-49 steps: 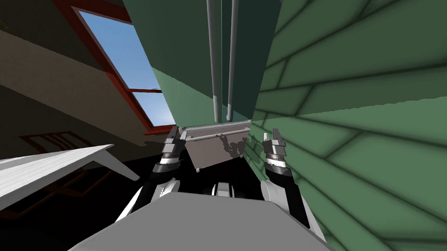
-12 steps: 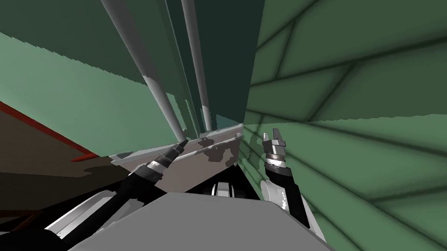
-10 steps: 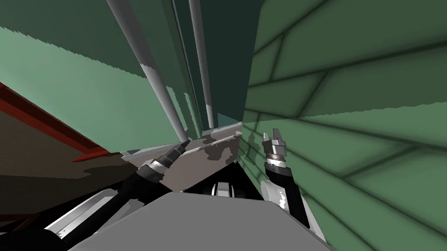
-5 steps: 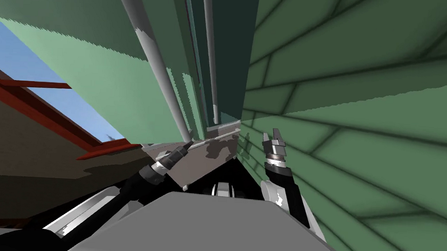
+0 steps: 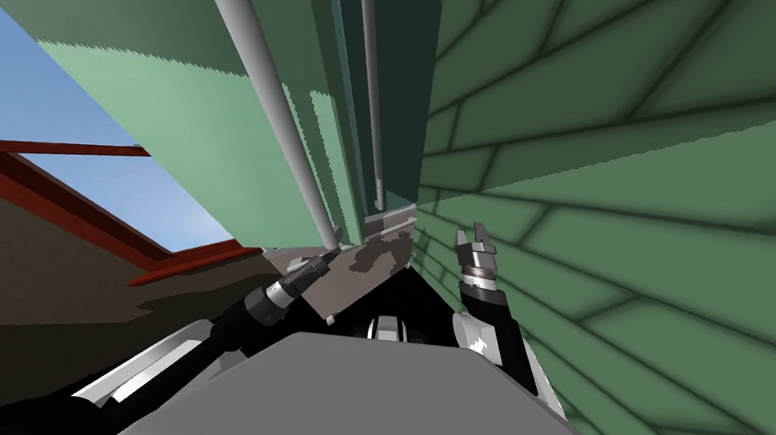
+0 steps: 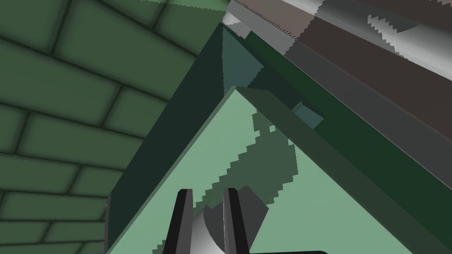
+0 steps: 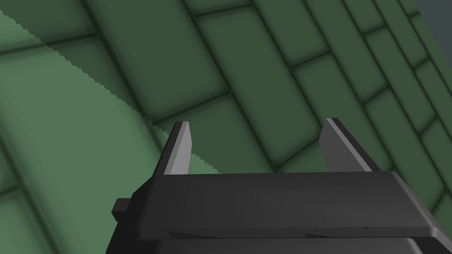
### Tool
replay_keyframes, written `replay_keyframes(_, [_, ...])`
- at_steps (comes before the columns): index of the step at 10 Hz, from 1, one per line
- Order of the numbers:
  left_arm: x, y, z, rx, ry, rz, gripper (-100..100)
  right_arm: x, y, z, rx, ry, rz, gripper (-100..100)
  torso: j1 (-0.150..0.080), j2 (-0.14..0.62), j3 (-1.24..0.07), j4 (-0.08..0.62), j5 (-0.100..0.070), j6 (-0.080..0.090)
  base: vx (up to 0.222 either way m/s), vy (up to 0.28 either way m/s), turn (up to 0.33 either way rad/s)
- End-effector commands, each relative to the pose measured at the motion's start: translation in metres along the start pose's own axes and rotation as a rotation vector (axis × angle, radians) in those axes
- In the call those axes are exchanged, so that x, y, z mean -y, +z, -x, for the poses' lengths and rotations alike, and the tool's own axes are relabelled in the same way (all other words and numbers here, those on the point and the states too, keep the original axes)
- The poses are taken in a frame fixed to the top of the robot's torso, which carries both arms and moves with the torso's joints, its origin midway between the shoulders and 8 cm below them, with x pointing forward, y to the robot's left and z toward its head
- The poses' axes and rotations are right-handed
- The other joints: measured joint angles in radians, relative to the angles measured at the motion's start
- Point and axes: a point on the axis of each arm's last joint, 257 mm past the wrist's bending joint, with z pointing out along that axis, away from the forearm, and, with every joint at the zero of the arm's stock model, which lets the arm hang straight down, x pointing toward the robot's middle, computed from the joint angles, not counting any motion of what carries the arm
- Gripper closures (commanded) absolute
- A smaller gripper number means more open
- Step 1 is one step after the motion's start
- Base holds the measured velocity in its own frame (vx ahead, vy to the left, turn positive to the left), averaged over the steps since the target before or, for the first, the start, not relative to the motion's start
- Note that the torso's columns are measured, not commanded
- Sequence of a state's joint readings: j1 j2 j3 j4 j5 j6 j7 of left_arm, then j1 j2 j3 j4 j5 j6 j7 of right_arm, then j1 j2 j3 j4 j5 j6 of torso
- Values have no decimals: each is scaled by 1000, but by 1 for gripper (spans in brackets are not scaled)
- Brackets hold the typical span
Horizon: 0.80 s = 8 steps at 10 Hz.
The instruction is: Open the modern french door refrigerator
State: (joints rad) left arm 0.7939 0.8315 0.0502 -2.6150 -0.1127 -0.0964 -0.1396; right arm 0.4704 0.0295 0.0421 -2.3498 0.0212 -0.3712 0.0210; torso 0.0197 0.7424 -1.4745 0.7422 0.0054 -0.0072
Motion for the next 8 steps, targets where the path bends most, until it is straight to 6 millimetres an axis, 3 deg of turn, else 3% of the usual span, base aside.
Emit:
replay_keyframes(1, [12,1,-6,-31,-1,-49,100,0,0,0,0,0,0,0,2,-2,-2,1,0,-1,-181,158,-127])
replay_keyframes(4, [20,0,-15,-60,-13,-79,100,0,0,0,0,0,0,0,-4,-5,-4,-1,-2,1,-166,118,-94])
replay_keyframes(5, [32,-2,-24,-94,-21,-125,100,0,0,0,0,0,0,0,-11,-12,-8,-3,-4,2,-142,175,-192])
replay_keyframes(8, [47,-4,-33,-135,-28,-185,100,0,0,0,0,0,0,0,-6,-5,-3,-2,-1,2,-171,223,-177])
